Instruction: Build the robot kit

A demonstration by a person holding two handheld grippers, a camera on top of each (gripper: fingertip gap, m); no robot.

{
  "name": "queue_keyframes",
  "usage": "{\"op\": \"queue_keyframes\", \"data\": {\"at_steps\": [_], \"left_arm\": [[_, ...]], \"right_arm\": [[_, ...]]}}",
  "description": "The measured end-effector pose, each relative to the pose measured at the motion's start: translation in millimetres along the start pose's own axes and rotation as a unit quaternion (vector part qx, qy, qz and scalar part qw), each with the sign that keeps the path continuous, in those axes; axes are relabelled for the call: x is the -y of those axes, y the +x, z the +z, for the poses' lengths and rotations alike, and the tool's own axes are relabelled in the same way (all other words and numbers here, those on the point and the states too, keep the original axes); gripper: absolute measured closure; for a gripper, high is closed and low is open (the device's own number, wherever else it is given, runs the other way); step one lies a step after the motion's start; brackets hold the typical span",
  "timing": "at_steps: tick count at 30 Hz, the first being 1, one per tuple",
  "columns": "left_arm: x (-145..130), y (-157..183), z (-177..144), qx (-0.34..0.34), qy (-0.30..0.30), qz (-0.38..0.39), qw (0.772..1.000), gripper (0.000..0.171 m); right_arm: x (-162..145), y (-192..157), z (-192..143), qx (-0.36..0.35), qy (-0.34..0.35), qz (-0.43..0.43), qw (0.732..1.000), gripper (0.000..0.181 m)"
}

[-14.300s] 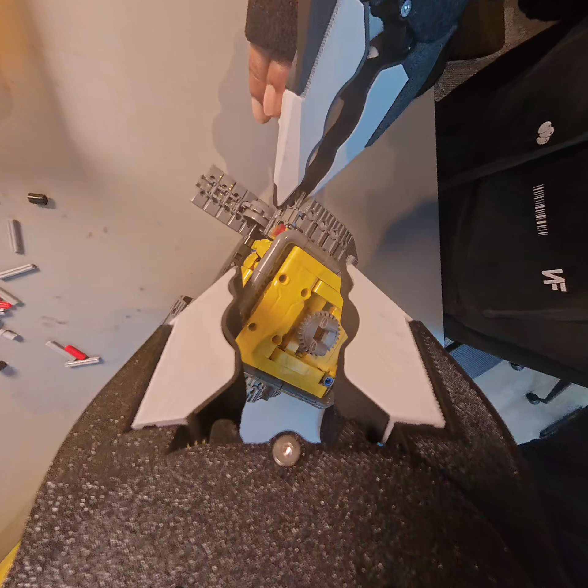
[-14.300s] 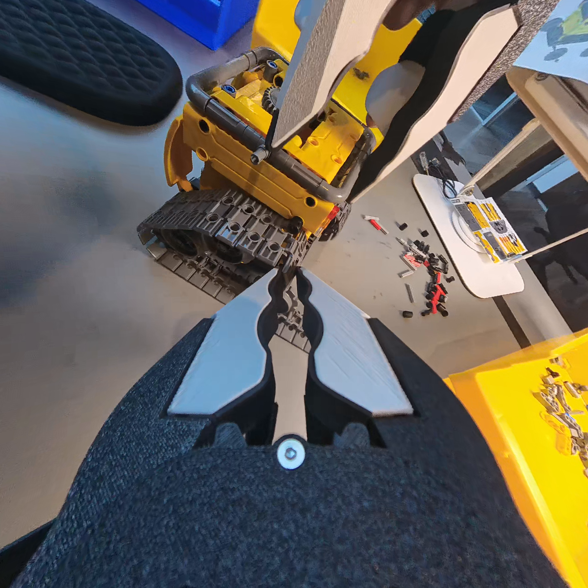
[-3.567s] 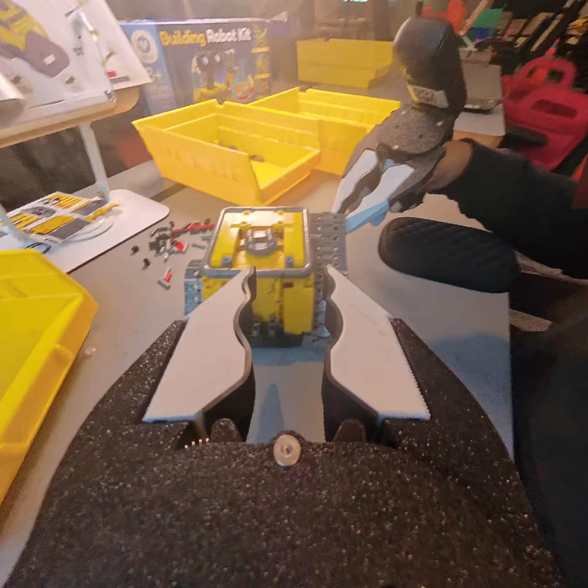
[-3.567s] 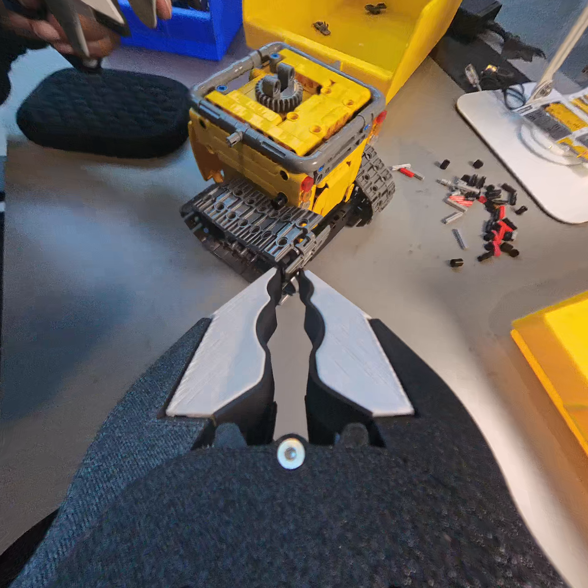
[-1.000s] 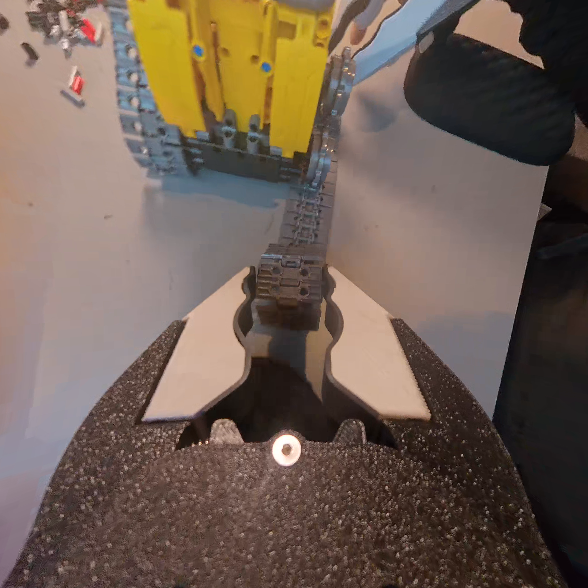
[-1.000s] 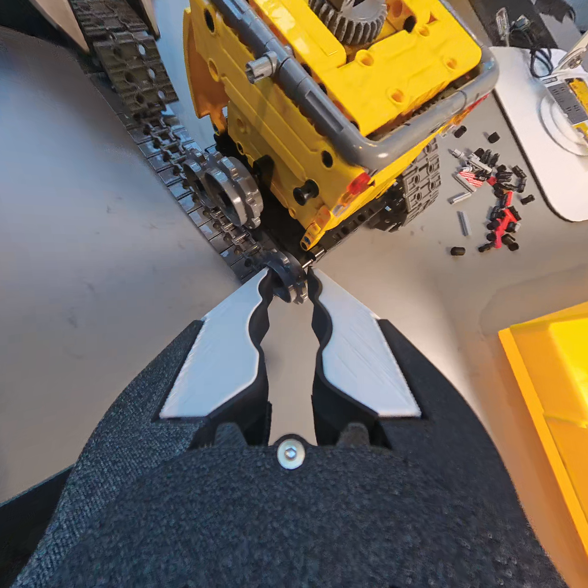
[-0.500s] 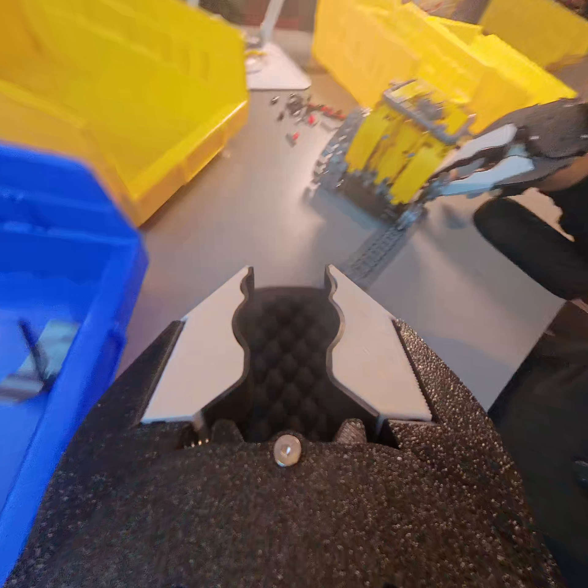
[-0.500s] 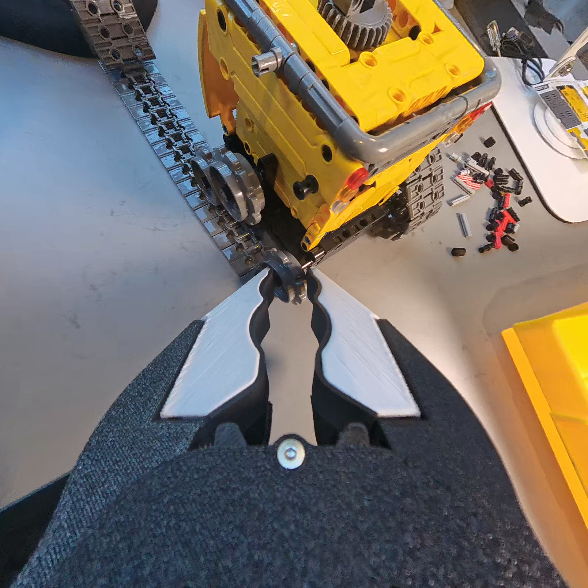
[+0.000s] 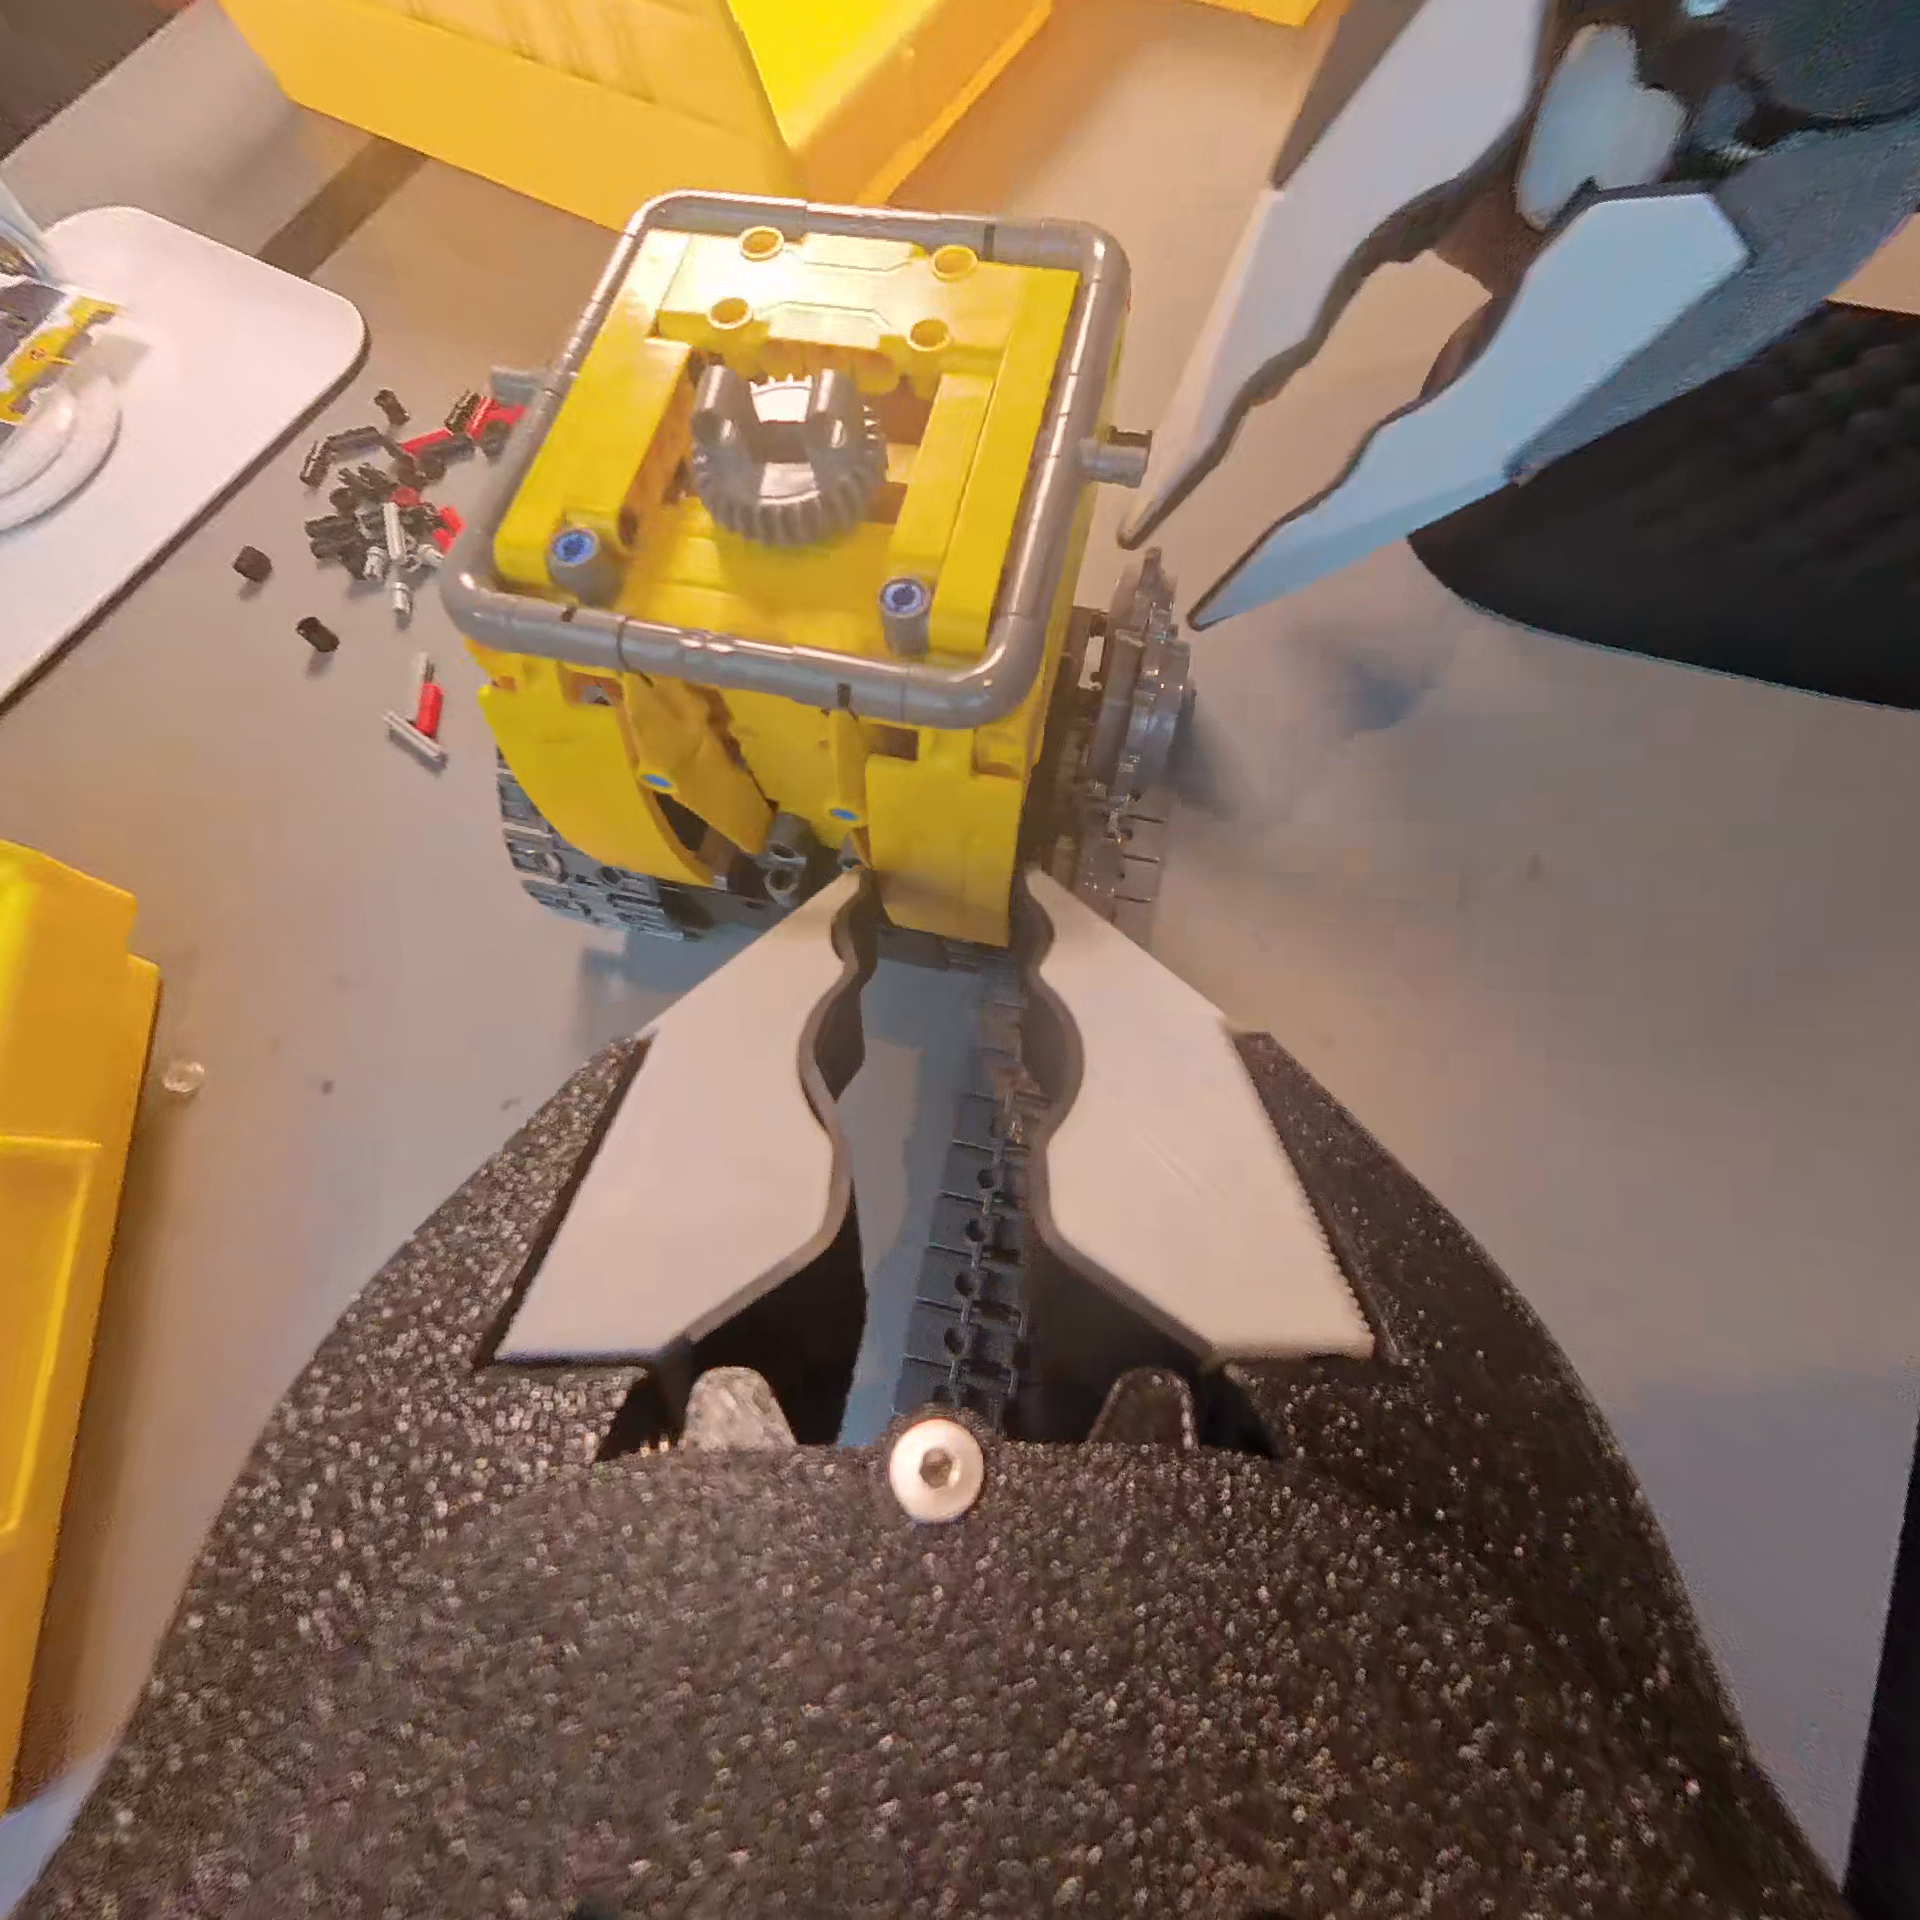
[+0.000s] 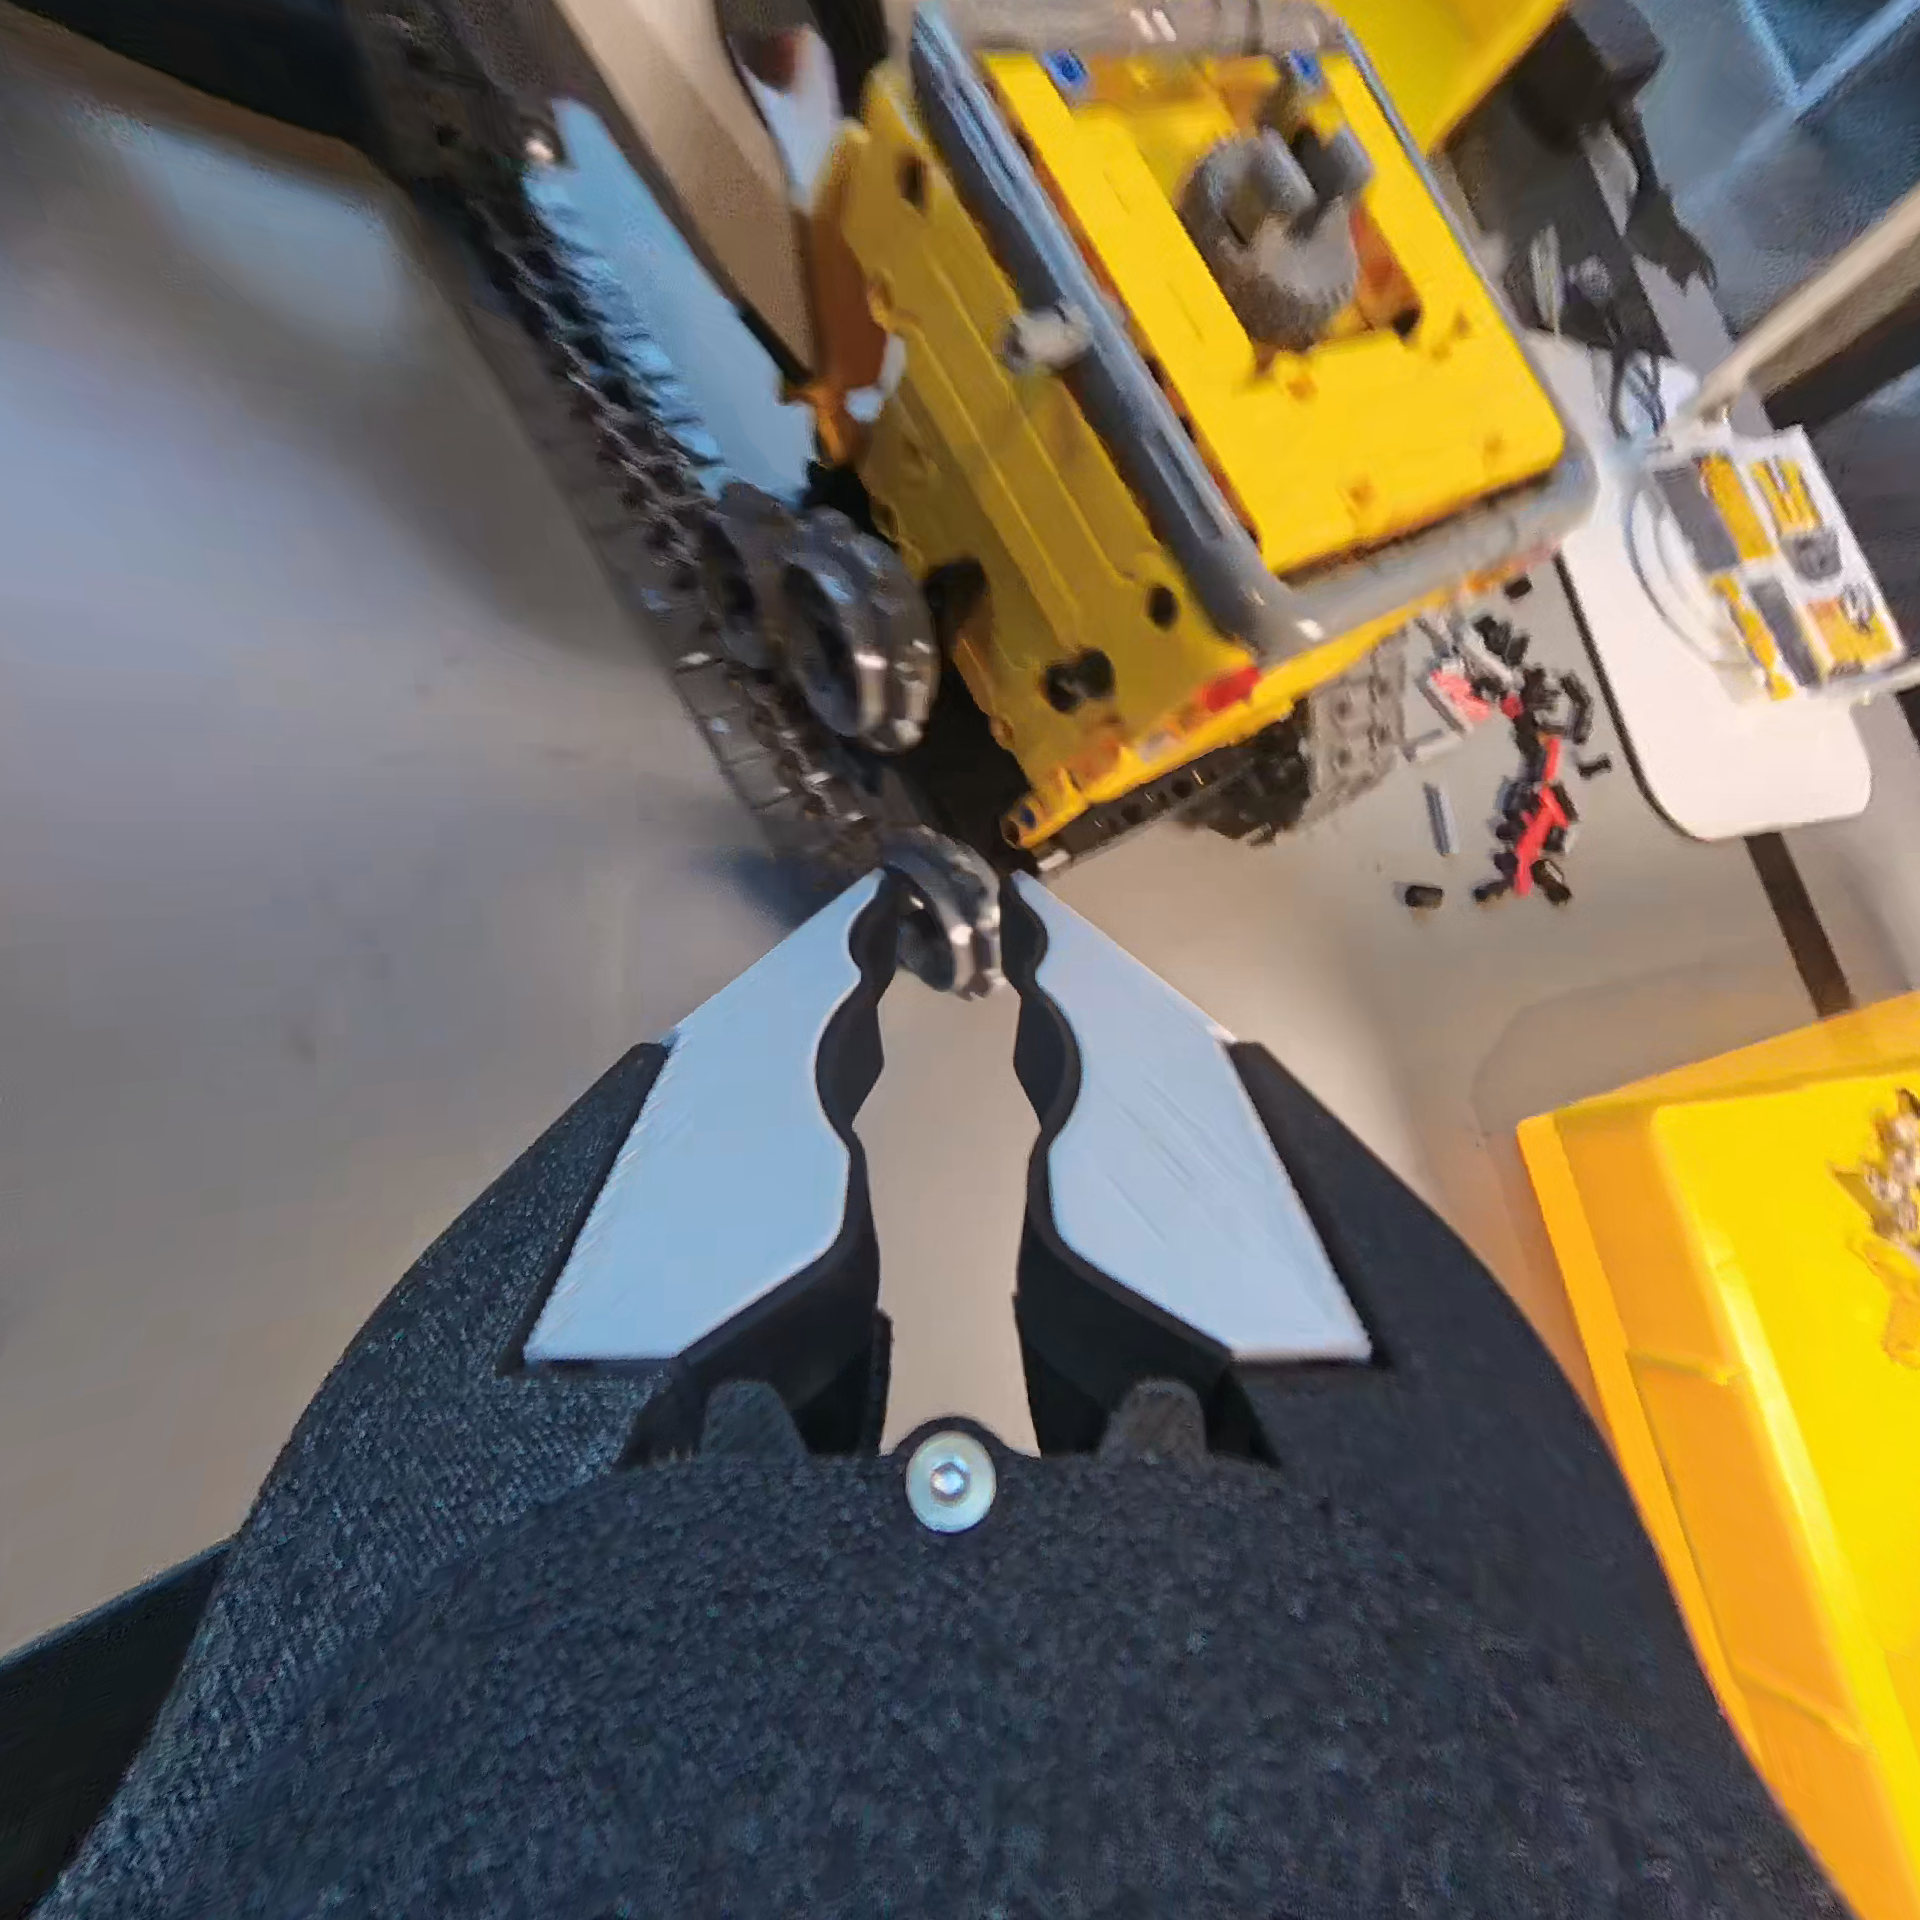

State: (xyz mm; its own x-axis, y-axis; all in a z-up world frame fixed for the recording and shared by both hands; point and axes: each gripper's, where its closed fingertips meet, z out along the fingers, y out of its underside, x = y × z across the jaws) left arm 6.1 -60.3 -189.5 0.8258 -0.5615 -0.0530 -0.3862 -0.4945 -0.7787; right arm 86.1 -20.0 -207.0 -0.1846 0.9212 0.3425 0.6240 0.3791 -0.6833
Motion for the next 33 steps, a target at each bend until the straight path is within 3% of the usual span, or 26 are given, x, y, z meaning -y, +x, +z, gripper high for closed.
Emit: {"op": "queue_keyframes", "data": {"at_steps": [4,9,11,17,25,33], "left_arm": [[2.4,-1.6,0.6,0.0,0.006,-0.001,1.0,0.148],[4.7,-9.4,-4.9,0.022,0.011,-0.014,1.0,0.149],[0.0,-12.1,-10.1,0.03,0.01,-0.022,0.999,0.149],[-10.4,-18.0,-33.1,0.039,0.036,-0.065,0.996,0.149],[-33.0,-13.1,-43.8,0.058,0.034,-0.084,0.994,0.149],[-34.8,-13.1,-45.6,0.077,0.031,-0.058,0.995,0.148]], "right_arm": [[11.7,-36.8,3.3,0.068,0.01,-0.03,0.997,0.165],[-6.9,-31.8,33.5,0.062,-0.047,-0.032,0.996,0.17],[-8.8,-29.3,37.9,0.046,-0.05,-0.033,0.997,0.181],[-14.5,-27.0,34.0,0.067,-0.048,0.055,0.995,0.181],[-19.5,-25.8,29.3,0.075,-0.055,0.087,0.992,0.181],[-19.4,-26.6,28.5,0.073,-0.054,0.077,0.993,0.181]]}}
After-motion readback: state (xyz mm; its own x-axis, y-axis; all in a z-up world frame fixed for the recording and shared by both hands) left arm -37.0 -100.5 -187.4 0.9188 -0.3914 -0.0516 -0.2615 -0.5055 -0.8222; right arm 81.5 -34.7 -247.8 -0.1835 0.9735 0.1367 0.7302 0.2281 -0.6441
